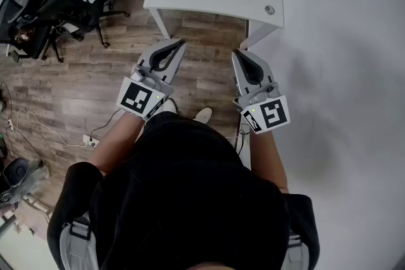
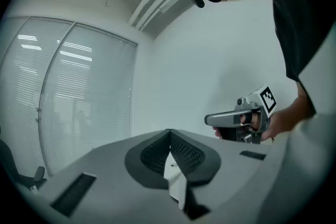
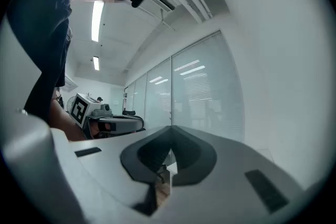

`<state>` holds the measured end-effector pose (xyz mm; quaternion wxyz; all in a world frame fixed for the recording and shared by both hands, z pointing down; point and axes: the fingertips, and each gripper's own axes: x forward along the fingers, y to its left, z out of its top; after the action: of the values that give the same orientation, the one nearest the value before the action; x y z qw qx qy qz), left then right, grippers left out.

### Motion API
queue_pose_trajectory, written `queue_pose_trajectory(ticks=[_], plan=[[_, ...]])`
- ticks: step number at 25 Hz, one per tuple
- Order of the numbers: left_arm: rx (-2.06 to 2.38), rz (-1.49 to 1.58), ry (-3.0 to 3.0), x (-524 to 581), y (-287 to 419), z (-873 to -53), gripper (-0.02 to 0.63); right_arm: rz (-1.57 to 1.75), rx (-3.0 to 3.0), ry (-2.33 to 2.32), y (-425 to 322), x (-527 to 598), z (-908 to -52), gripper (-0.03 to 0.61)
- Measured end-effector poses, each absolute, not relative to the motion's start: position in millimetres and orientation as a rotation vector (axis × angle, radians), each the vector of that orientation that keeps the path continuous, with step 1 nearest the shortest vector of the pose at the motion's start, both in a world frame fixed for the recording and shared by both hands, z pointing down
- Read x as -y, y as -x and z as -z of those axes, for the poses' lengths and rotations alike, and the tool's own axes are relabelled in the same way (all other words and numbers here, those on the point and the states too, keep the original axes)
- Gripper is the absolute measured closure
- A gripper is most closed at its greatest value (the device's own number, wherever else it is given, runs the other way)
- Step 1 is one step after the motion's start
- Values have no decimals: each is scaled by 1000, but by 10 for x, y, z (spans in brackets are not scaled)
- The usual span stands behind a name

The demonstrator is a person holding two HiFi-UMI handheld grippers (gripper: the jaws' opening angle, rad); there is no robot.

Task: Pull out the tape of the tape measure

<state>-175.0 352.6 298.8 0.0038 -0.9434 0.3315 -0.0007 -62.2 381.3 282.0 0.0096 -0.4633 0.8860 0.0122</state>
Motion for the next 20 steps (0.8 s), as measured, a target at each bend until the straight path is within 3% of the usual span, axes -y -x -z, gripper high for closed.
queue_pose_trajectory(ticks=[20], plan=[[-1027,14,2957,-3697,2046,-3110,603,36,-2729,1472,825,-3949,-2953,576]])
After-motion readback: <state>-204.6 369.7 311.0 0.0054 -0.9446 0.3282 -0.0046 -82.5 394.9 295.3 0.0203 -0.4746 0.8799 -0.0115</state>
